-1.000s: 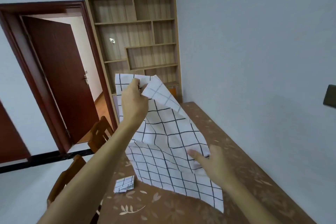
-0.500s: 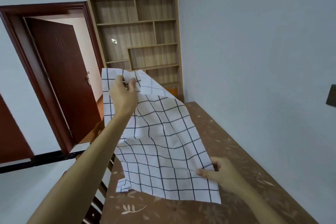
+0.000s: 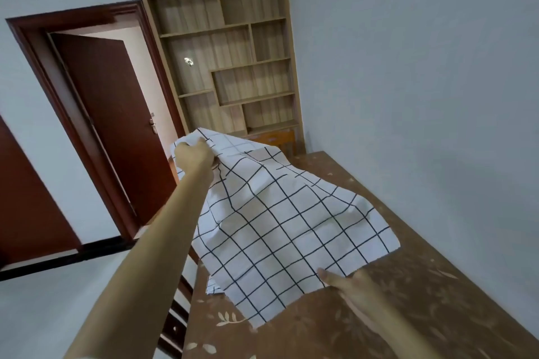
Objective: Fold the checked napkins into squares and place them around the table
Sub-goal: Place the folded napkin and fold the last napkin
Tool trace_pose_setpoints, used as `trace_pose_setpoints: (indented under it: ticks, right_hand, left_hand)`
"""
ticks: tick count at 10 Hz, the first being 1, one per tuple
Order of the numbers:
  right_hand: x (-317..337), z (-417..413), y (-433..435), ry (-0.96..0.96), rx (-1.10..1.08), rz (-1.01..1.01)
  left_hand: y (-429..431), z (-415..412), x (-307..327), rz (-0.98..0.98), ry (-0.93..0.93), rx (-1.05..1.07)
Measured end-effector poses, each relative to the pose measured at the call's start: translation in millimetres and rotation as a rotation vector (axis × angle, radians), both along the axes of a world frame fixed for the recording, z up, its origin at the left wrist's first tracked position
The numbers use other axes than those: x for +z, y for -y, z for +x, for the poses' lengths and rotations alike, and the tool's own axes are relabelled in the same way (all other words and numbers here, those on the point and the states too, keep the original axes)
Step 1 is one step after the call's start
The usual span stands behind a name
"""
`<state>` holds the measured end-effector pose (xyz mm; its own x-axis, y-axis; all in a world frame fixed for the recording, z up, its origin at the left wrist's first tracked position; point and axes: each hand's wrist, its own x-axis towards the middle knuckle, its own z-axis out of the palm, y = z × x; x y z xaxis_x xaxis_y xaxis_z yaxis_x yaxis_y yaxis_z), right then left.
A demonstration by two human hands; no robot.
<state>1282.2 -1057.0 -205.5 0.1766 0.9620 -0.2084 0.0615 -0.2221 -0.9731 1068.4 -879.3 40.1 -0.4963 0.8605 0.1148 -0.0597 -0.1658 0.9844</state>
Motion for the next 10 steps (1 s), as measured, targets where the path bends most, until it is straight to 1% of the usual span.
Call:
trace_pose_setpoints:
  ticks: [1,2,3,5,6,7,8,9,10]
  right_hand:
    - [15.0,-2.0,-7.8,-0.098,-0.13,0.028]
    - [24.8,10.8,-6.0,-0.08,-0.192,0.12]
    - [23.1,29.5,-3.8,-0.009,-0.279,0.209]
    - [44.6,51.1,1.3,0.065,-0.258,0.349]
    - [31.1,58.5,4.9,0.116,-0.186,0.307]
    - [15.6,60.9,6.0,-0.058,-0.074,0.206]
    - [11.0,55.1,6.3,-0.268,-0.12,0.138]
    - [3.3,53.6,2.1,-0.149,-0.187,0.063]
    - [5.9,52.3,-2.2,0.096,-0.297,-0.056]
  left_hand:
    - [-11.4,-1.1,-9.5,-0.009,0.004,-0.031]
    - [-15.8,-8.0,-8.4,0.003,0.001,-0.036]
    - [-21.3,-18.2,-6.0,0.017,-0.033,0.021]
    - [-29.8,-37.0,-14.3,-0.015,-0.101,0.079]
    - [-28.3,-38.3,-19.0,-0.004,-0.069,0.047]
    - [-27.8,-34.4,-21.1,0.031,-0.044,0.015]
    - [-26.4,-29.3,-17.3,0.052,-0.012,-0.031]
    - [-23.2,-23.3,-14.0,0.08,-0.047,-0.078]
    - [-14.8,-13.5,-11.7,0.137,-0.131,-0.109]
